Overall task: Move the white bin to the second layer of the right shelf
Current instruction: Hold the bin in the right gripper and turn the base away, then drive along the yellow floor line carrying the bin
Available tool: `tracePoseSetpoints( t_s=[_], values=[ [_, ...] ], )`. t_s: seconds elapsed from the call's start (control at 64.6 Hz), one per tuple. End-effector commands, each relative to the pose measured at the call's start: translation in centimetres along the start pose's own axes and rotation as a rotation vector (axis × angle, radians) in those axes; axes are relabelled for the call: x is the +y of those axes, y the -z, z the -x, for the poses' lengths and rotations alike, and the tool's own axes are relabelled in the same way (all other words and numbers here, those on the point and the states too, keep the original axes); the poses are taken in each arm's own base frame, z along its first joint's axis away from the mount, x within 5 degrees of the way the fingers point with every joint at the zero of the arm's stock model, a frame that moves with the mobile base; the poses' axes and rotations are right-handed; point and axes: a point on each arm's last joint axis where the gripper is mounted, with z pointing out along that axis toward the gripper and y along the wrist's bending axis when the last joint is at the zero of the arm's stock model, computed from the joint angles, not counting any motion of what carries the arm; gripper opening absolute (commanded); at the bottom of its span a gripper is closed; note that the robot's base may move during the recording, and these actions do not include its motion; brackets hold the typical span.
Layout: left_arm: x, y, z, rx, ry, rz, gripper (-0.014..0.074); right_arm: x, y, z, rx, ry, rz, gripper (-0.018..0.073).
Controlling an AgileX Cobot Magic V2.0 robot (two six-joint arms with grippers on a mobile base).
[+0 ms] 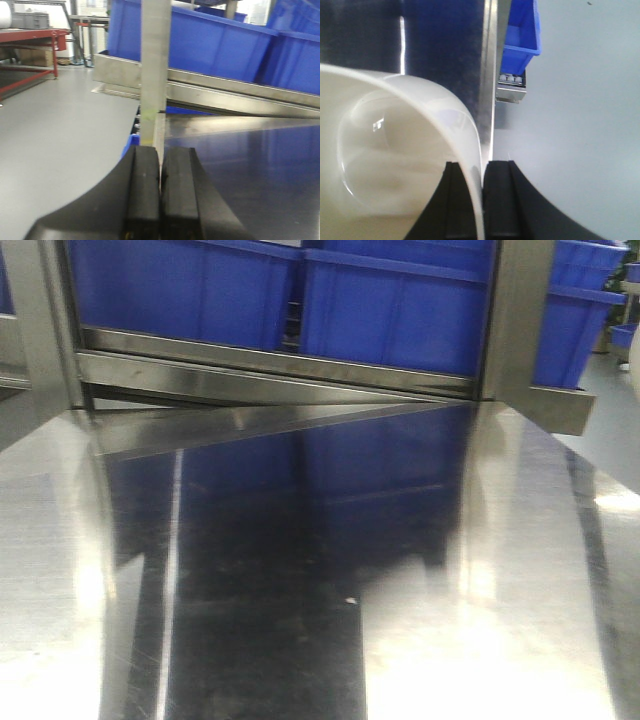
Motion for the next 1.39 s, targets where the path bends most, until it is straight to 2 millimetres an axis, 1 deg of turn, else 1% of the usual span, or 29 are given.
tracePoseSetpoints(
  t_s=[0.0, 1.378],
  values=[
    [0.07, 0.04, -0.09, -0.071, 0.01, 0.005, 0.0085, 0.01, 0.71, 1.38, -0.112, 0.002, -0.001, 0.0078],
    [0.07, 0.04, -0.09, -0.071, 0.01, 0.005, 0.0085, 0.01, 0.71, 1.38, -0.112, 0.002, -0.001, 0.0078]
  ],
)
